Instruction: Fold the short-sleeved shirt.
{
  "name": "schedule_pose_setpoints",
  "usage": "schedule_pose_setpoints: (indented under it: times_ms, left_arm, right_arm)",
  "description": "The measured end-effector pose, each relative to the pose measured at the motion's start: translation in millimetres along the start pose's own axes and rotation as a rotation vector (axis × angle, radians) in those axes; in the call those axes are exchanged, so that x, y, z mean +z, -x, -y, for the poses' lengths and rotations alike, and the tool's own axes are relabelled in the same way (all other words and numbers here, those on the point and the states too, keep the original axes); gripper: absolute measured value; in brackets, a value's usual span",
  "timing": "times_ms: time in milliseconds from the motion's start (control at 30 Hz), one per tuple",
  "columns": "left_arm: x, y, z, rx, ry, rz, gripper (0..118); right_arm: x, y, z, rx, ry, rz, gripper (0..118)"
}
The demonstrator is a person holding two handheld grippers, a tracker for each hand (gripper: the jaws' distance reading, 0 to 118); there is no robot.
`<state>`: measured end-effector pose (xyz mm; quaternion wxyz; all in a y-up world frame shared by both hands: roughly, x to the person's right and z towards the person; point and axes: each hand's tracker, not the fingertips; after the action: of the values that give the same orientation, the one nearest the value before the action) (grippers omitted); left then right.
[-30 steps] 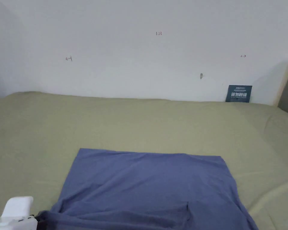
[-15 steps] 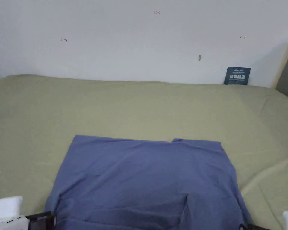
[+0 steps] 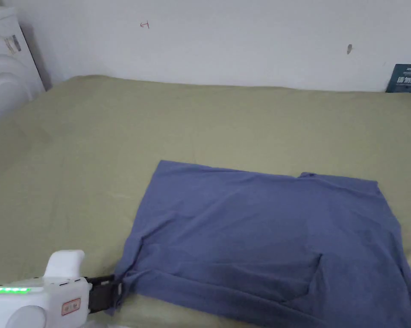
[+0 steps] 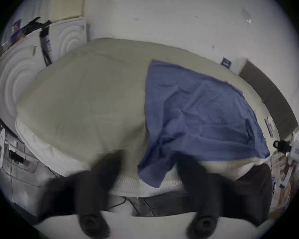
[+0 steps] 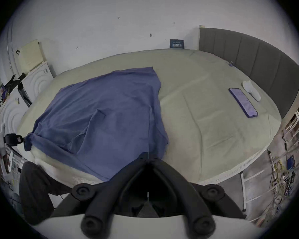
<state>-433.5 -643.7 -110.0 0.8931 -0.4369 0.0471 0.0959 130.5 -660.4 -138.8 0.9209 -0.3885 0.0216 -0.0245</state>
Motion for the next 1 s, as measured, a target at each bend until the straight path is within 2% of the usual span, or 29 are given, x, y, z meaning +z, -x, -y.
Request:
schedule_pose_setpoints:
  times_ms: [67,200,267,300,333,367,400,467,500,533,633,667,700,733,767,800,833,1000]
  left_arm:
    - [-14,-8,1,-0.043,0.025,-0.019,116]
    - [-42,-13,1,-0.109,0.034,-0.118,116]
    - [-55,-5,2,-0.088,0.055,-0.097,112]
    - [-59,-3,2,-0.071,0.072,-0.083,103]
    - [-58,-4,1,-0.070,0.067,-0.079,57]
    - [-59,-7,2,-0.074,0.053,-0.089,2]
    - [-57,-9,5,-0.082,0.011,-0.126,2]
    - [-57,-15,3,-0.057,0.051,-0.079,2]
    - [-57,-18,3,-0.060,0.045,-0.079,2]
    - [-54,-21,5,-0.065,0.042,-0.083,2]
    - [-53,-26,5,-0.066,0.043,-0.082,2]
    - [-51,-26,5,-0.062,0.042,-0.082,2]
    - [-50,-25,5,-0.059,0.045,-0.083,2]
    - [-50,-25,4,-0.057,0.046,-0.084,2]
    - [-50,-26,4,-0.056,0.046,-0.089,2]
    - [-48,-23,3,-0.054,0.046,-0.087,2]
    - [-46,-22,1,-0.050,0.048,-0.078,2]
    - [-29,-23,-14,-0.064,0.030,-0.052,2]
  right_arm:
    - [-9,-5,3,-0.027,0.025,-0.035,0]
    - [-14,-10,3,-0.020,0.036,-0.040,0]
    - [-15,-11,3,-0.005,0.048,-0.034,0]
    - [-16,-13,2,-0.003,0.055,-0.037,0]
    - [-13,-12,3,0.001,0.058,-0.037,0]
    - [-13,-13,3,0.003,0.061,-0.041,0]
    - [-14,-13,3,0.005,0.065,-0.045,11]
    - [-16,-14,3,0.024,0.097,-0.074,84]
    - [-19,-12,4,0.039,0.131,-0.097,109]
    - [-22,-10,6,0.052,0.131,-0.091,117]
    - [-33,-9,11,0.106,0.191,-0.068,110]
    - [-39,-10,13,0.112,0.213,-0.051,104]
    - [-47,-13,16,0.111,0.207,-0.045,88]
    - [-53,-15,16,0.123,0.241,-0.030,45]
    - [-57,-17,16,0.123,0.242,-0.022,10]
    - [-57,-21,15,0.115,0.235,-0.029,4]
    - [-54,-23,13,0.088,0.236,-0.080,4]
    - [-22,-19,-14,0.085,0.143,-0.082,3]
